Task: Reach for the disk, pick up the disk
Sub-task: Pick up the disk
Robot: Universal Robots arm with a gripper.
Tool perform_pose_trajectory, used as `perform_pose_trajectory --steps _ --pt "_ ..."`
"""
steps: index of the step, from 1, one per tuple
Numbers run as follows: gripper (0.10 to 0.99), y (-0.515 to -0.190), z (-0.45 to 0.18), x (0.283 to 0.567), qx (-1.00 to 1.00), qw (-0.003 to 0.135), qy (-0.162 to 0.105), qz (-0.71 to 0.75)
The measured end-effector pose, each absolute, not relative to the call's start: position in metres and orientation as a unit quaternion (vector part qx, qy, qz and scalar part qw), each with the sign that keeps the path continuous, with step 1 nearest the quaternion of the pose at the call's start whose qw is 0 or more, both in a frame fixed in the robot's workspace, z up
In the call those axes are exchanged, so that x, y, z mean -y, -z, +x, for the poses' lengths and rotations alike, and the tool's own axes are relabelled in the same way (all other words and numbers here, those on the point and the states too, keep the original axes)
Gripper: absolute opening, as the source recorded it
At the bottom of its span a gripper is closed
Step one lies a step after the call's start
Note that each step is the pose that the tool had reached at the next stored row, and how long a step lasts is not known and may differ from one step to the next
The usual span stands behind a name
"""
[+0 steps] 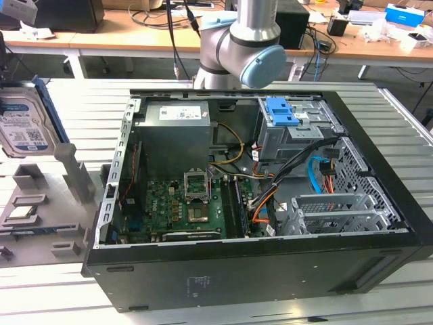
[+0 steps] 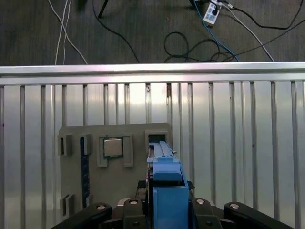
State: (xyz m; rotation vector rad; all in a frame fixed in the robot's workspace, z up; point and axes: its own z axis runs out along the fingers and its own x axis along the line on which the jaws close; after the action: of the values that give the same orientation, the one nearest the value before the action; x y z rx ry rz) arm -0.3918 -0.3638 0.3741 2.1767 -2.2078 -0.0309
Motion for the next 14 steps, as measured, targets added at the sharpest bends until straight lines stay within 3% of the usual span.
perform_pose_trajectory --steps 14 --pt "0.369 -0.398 -0.389 0.364 0.712 0.021 0.010 0.702"
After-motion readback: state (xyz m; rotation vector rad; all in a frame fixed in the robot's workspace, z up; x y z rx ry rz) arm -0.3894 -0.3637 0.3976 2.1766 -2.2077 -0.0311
